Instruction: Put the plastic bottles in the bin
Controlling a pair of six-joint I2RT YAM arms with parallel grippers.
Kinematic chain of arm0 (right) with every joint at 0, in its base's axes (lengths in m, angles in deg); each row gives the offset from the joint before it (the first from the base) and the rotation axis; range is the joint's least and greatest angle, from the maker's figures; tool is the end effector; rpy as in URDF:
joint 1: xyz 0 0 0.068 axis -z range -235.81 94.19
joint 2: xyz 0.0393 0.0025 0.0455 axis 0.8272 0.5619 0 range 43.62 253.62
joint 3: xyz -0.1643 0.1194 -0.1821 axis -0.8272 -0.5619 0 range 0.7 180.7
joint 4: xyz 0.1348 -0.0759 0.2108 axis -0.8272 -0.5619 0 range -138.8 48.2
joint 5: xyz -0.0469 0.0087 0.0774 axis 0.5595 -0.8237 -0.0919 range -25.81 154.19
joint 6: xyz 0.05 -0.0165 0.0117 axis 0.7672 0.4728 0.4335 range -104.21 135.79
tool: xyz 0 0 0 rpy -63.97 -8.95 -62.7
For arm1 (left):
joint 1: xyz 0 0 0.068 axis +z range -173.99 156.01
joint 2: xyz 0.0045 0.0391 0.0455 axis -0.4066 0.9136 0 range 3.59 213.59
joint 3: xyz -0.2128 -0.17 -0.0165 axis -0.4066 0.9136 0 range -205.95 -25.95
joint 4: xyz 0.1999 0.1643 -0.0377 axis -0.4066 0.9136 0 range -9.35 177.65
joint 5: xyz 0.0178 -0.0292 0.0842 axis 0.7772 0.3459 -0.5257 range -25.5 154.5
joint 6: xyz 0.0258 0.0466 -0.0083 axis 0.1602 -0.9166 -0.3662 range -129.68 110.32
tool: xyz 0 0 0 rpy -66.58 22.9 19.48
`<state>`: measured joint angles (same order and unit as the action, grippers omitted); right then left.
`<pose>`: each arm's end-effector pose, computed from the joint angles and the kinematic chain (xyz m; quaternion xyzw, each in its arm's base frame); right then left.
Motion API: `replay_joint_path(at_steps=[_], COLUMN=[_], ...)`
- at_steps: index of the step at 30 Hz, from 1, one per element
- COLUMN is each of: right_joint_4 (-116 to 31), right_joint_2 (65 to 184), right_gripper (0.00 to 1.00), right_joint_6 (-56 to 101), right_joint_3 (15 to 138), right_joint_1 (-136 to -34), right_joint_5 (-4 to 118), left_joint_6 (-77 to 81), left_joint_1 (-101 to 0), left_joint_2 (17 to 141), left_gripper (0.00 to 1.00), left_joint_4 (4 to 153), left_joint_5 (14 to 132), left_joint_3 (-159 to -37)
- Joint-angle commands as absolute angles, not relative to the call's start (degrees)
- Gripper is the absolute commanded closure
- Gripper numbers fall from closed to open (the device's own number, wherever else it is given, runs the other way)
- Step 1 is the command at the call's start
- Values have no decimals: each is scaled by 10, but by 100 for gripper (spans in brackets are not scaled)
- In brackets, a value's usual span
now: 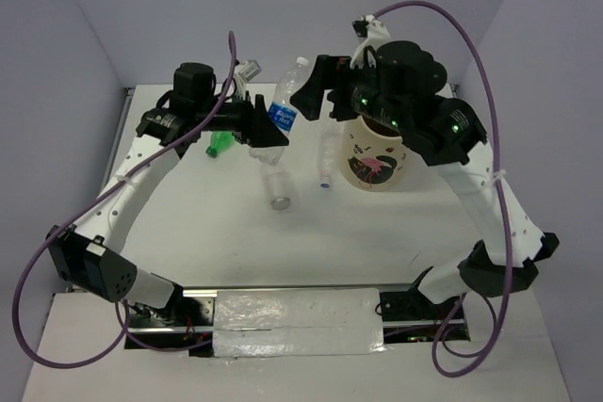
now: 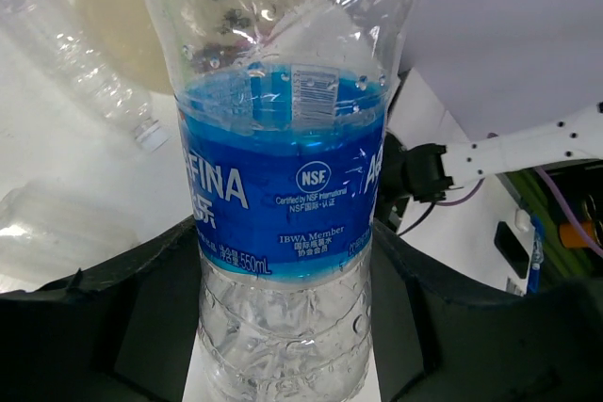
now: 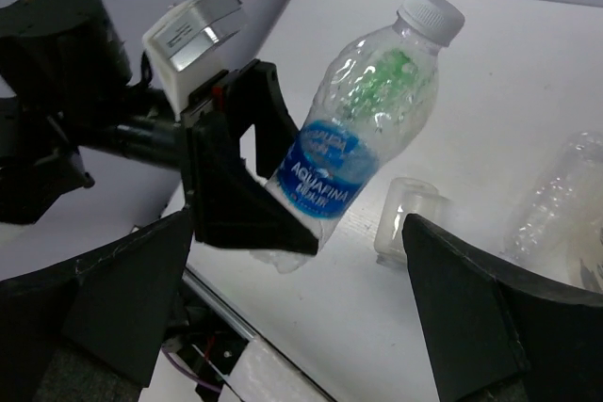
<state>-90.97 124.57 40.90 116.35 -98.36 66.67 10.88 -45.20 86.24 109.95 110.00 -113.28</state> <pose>0.1865 0.1692 0.5357 -0.1067 0.7832 0.3267 0.5182 0.2849 -0.1377 0.4140 0.2132 0.7750 -0.4816 0.3493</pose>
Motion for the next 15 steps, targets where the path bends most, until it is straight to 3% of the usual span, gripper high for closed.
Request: replay_joint_path(at_steps=[1,15], right_joint_4=[-901,-845], right_joint_2=[1293,1348], right_gripper=[0,0], right_joint_6=[414,446], right_joint_3=[1207,1190], right_joint_1=[-965,-946], right_joint_5=[600,571], left_joint_6=[121,134], left_joint_1=[-452,-452], left_joint_2=[823,794], left_gripper=[48,49], left_joint_4=[1058,1042], left_joint_5=[1147,1164], left_joint_3=[-1140,-1107])
